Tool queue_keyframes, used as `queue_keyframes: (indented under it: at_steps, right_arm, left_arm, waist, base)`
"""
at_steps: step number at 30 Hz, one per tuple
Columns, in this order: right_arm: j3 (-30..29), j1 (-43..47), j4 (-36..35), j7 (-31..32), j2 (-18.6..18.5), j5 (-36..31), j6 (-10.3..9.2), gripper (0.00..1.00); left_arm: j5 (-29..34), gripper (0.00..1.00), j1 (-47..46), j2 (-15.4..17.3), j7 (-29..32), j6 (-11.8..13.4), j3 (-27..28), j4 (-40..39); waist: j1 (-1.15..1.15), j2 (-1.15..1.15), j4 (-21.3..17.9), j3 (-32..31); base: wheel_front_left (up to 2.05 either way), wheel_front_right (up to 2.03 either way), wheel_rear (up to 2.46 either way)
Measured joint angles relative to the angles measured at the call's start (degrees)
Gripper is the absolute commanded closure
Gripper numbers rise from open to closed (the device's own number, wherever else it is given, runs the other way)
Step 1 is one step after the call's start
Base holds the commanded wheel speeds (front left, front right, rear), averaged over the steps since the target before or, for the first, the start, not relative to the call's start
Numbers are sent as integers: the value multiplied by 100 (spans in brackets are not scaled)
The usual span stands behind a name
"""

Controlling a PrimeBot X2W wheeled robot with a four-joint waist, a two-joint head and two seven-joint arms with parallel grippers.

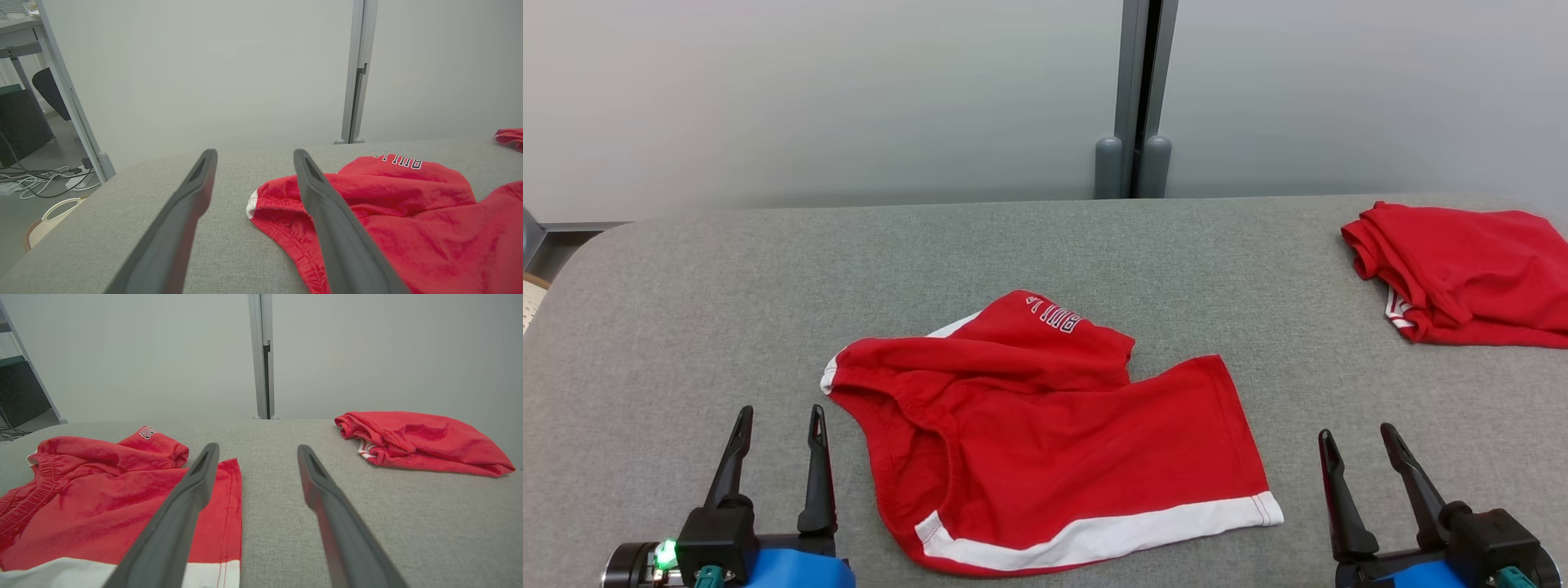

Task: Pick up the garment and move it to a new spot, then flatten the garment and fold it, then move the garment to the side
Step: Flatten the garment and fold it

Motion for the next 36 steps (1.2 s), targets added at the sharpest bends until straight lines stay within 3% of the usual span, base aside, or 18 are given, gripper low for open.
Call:
queue_keyframes:
  at_steps: [10, 20, 36]
  right_arm:
    - [68, -1, 252, 8, 10, 22, 0, 0]
    - [424, -248, 1304, 30, 11, 26, 0, 0]
    - [1321, -1111, 2758, 5, -136, 370, 0, 0]
  left_arm:
    - [-16, 0, -1, 10, 0, -65, -53, 47]
    - [32, 0, -78, -36, 1, -397, -1021, 693]
    - [-205, 0, -492, 324, 0, -494, -2006, 2129]
  waist:
    - [0, 0, 11, 16]
    - [0, 0, -29, 134]
    - [1, 0, -109, 437]
  base:
    - [0, 0, 0]
    - [0, 0, 0]
    - [0, 0, 0]
